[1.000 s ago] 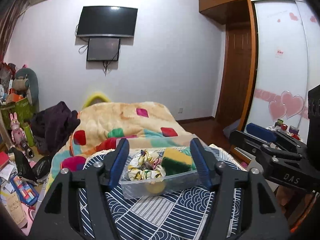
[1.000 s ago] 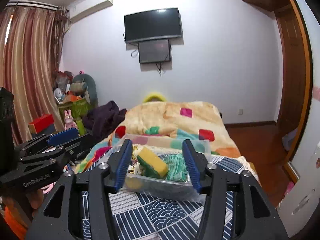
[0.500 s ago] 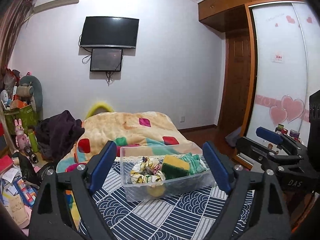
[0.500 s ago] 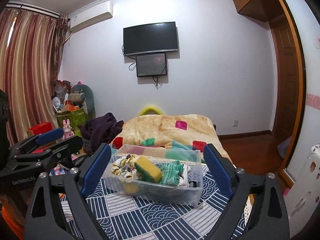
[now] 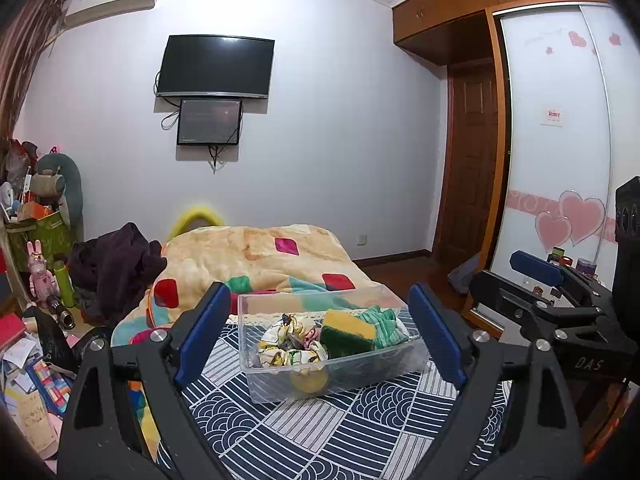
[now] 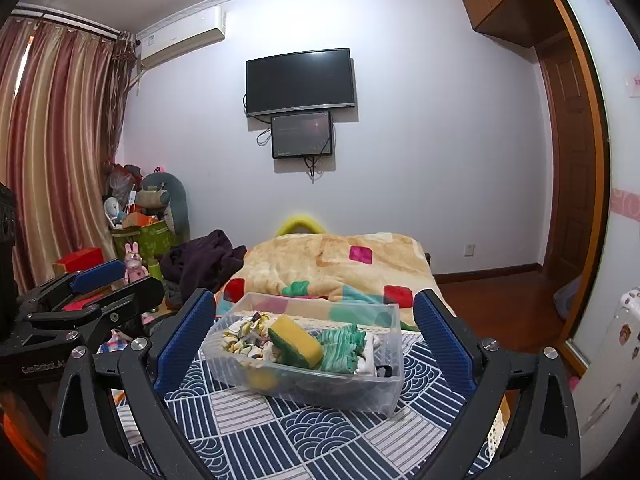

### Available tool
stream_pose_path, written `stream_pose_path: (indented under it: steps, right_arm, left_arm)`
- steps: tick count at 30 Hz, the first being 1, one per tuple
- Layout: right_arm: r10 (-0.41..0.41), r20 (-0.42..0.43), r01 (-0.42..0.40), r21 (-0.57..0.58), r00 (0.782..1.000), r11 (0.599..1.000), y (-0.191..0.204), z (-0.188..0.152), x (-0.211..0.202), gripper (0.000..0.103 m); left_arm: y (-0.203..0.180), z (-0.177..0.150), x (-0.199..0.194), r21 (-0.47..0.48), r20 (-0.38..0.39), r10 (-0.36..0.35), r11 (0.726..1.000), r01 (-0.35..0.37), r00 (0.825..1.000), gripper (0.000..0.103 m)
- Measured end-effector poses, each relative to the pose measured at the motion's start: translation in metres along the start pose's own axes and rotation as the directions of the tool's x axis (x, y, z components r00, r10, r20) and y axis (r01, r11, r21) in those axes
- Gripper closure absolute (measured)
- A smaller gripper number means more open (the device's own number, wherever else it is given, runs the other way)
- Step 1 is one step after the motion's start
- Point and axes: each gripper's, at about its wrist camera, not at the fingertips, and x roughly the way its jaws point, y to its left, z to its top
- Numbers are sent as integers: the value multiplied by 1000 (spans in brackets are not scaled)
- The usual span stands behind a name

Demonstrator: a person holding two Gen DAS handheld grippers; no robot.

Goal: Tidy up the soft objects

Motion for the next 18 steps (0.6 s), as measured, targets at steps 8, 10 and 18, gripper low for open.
stream_pose_path:
  steps: [8,10,18]
  right_arm:
    - [2,3,-2,9,1000,1000,-2,2,-1,1]
    - [3,3,-3,9,1000,1000,-2,3,-1,1]
    - [5,7,-5,12,1000,1000,-3,2,-2,1]
  left_arm:
    - [-2,2,-2,11,5,1,1000,-1,1000,11]
    - [-3,3,-2,12,6,0,1000,0,1000,10]
    - [-6,3,-5,22,16,7,1000,-7,1000,7]
